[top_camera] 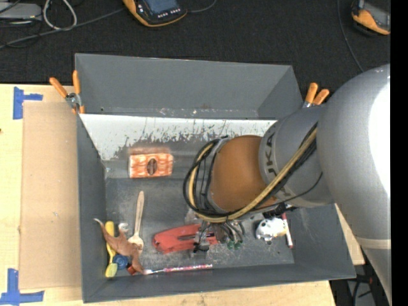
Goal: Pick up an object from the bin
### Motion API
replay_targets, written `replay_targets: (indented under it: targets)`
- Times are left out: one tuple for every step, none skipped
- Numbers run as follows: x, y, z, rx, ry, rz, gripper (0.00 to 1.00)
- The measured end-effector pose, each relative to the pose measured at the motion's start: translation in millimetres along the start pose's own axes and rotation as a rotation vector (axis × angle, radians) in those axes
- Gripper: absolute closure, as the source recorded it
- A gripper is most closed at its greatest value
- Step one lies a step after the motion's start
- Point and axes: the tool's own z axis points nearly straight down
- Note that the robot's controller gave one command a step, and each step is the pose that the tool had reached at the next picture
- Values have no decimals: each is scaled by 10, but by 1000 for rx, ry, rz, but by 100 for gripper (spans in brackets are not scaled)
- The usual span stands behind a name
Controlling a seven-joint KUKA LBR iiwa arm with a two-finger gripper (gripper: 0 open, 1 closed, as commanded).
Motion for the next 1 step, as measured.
replay_targets:
  targets:
    - [0,3,0,0,0,-2,100]
